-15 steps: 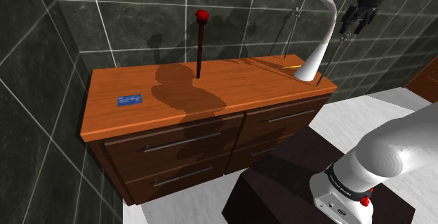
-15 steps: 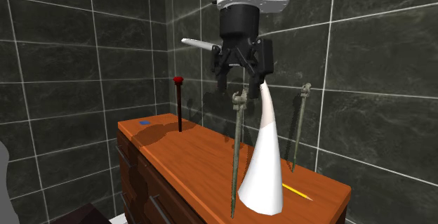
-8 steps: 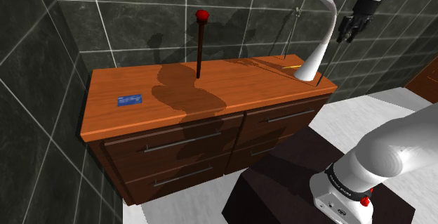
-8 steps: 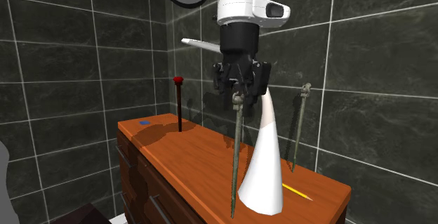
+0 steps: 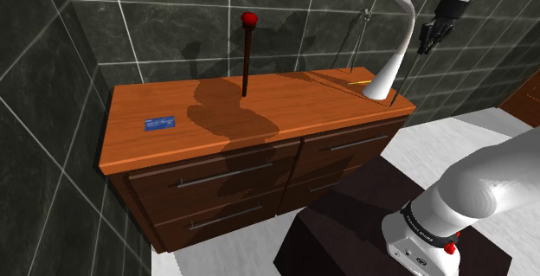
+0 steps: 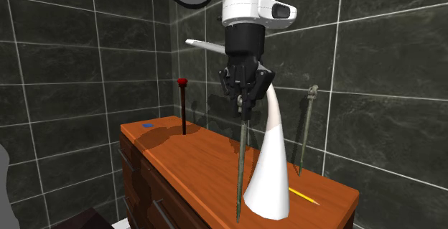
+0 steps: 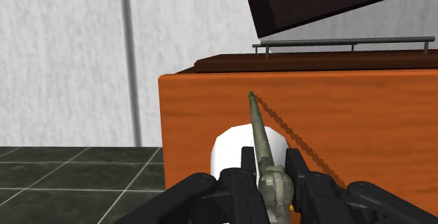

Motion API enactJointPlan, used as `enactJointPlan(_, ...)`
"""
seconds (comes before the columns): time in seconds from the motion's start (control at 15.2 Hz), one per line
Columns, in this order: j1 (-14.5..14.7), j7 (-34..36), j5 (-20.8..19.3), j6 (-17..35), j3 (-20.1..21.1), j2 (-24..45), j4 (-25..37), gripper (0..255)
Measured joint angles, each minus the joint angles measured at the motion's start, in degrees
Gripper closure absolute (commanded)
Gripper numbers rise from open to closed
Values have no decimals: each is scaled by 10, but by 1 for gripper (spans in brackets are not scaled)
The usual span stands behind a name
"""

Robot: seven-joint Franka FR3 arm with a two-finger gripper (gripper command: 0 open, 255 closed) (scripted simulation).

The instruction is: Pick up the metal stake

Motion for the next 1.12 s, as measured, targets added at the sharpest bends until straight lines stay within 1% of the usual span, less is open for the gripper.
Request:
enactJointPlan(0.4,2,-1,2,-29,2,4,31,255)
enactJointPlan(1.12,5,-13,15,-115,-1,30,143,255)
